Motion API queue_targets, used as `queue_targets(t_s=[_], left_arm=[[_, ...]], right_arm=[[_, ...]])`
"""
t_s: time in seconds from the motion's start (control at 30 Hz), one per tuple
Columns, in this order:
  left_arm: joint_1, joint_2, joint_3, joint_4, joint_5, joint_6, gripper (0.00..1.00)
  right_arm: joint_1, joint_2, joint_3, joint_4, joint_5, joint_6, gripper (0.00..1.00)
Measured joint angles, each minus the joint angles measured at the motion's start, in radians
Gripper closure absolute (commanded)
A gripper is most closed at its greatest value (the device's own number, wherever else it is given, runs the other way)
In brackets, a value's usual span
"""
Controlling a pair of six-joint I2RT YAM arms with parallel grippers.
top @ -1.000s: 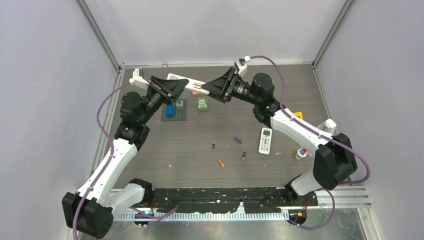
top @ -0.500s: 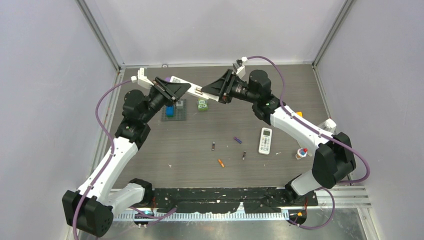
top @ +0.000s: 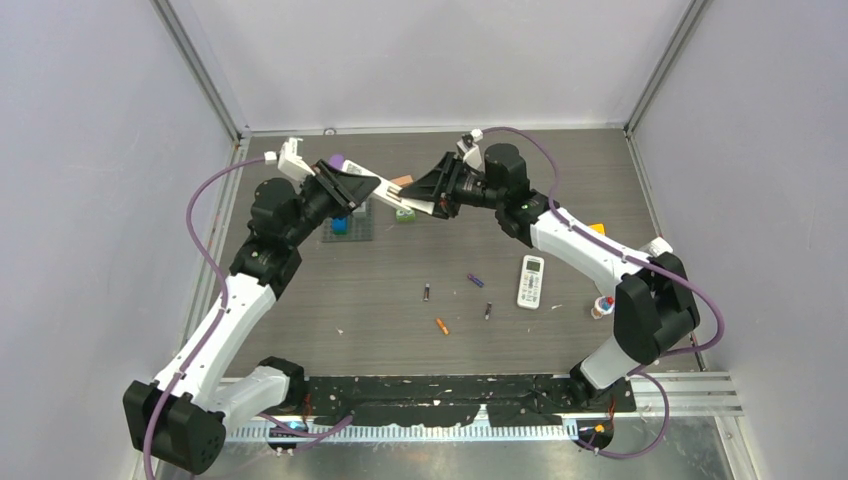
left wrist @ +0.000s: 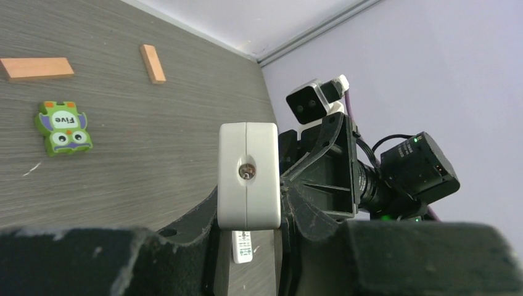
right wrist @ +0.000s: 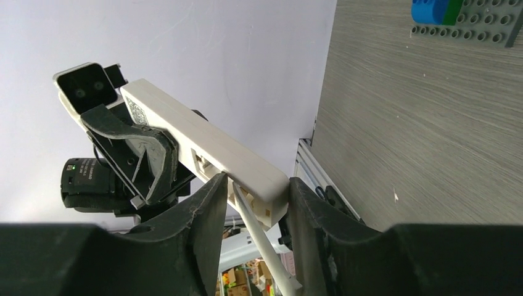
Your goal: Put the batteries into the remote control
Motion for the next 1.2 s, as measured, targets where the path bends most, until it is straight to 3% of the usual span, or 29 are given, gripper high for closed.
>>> queue_targets(t_s=[0.1,0.27,0.33,0.43,0.5,0.57,0.77,0.97,1.2], left_arm=[[-0.002,0.0,0.004,-0.014,-0.012,0.024,1.0],[0.002,0.006,0.011,-0.054,-0.081,0.117,1.0],[0.005,0.013,0.011,-0.078,-0.1,0.142,1.0],[0.005,0.026,0.011,-0.097,-0.119,0.17,1.0],[0.005,0.034,0.011,-0.1,-0.124,0.182,1.0],[0.005,0.042,0.008,-0.101,-0.124,0.193,1.0],[0.005,0.052,-0.009,-0.129,-0.144,0.237,1.0],[0.005,0.049,-0.03,-0.173,-0.168,0.287,1.0],[0.006,0.043,-0.034,-0.2,-0.055,0.344,1.0]], right_arm=[[0.0,0.007,0.0,-0.007,-0.005,0.0,0.62],[-0.008,0.01,0.0,-0.018,-0.023,0.01,0.56],[-0.011,0.01,0.0,-0.02,-0.028,0.01,0.65],[-0.012,0.011,0.0,-0.019,-0.036,0.015,0.85],[-0.013,0.019,0.0,-0.013,-0.042,0.014,0.93],[-0.013,0.037,0.0,-0.005,-0.047,0.014,0.95],[-0.021,0.092,-0.004,-0.023,-0.044,-0.029,0.95],[-0.044,0.109,0.005,-0.205,0.055,-0.251,0.94],[-0.053,0.248,0.03,-0.391,0.214,-0.49,0.81]])
